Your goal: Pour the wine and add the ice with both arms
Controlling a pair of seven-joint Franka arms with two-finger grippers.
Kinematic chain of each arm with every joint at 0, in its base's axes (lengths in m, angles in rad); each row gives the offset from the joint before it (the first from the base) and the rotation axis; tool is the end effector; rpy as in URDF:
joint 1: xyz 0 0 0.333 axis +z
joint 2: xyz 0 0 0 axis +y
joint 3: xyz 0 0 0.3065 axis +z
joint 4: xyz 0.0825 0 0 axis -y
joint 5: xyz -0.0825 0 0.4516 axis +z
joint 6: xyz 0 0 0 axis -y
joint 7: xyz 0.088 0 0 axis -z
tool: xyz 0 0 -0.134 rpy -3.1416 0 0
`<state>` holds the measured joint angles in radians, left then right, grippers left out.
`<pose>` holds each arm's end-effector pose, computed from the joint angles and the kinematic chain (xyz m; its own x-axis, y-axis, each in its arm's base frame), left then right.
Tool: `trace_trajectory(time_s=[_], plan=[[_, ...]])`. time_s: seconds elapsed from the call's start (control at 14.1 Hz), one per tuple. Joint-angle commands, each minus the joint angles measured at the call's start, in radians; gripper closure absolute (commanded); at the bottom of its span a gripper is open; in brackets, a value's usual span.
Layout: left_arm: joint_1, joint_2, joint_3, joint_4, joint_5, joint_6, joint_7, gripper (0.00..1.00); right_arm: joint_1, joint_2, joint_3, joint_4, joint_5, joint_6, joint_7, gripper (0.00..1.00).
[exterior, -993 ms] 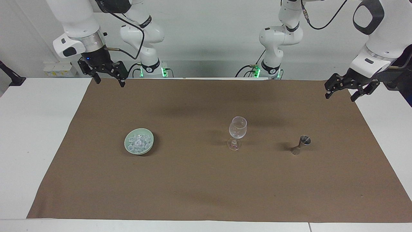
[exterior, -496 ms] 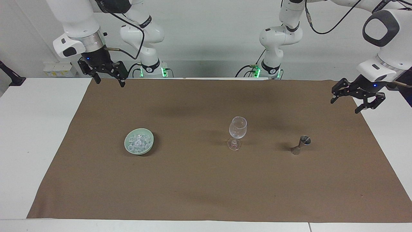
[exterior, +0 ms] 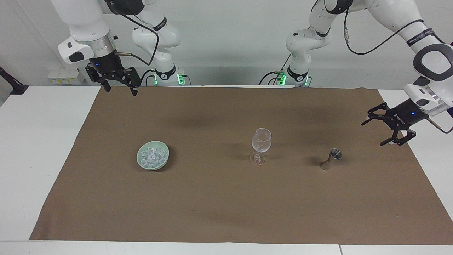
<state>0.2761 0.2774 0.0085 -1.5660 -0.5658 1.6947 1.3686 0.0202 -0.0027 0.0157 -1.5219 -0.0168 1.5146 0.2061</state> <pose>0.6833 0.1312 0.4357 0.5539 -0.6870 0.4704 -0.8313 -0.4878 0.2664 0.6155 0.0198 0.6110 0.9854 -0.1703 -0.0011 -0.1702 -0.9852 0.0174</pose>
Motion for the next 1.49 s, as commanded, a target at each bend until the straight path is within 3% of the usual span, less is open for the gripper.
trace_trajectory(time_s=[0.0,0.5,0.71,1.21,1.42], plan=[[0.063,0.067,-0.010,0.009,-0.118,-0.059,0.181,0.00,-0.008,-0.003,-0.002,0.000,0.017,-0.007,-0.019,0.00],[0.189,0.261,-0.021,-0.002,-0.440,-0.170,0.562,0.00,-0.008,-0.003,-0.002,-0.001,0.017,-0.007,-0.019,0.00],[0.222,0.318,-0.027,-0.031,-0.508,-0.196,0.647,0.00,-0.008,-0.005,-0.002,0.000,0.018,-0.007,-0.019,0.00],[0.273,0.473,-0.165,-0.031,-0.638,-0.241,0.797,0.00,-0.008,-0.003,-0.002,0.000,0.018,-0.007,-0.019,0.00],[0.262,0.502,-0.170,-0.031,-0.643,-0.241,0.828,0.00,-0.008,-0.003,-0.002,-0.001,0.017,-0.007,-0.019,0.00]])
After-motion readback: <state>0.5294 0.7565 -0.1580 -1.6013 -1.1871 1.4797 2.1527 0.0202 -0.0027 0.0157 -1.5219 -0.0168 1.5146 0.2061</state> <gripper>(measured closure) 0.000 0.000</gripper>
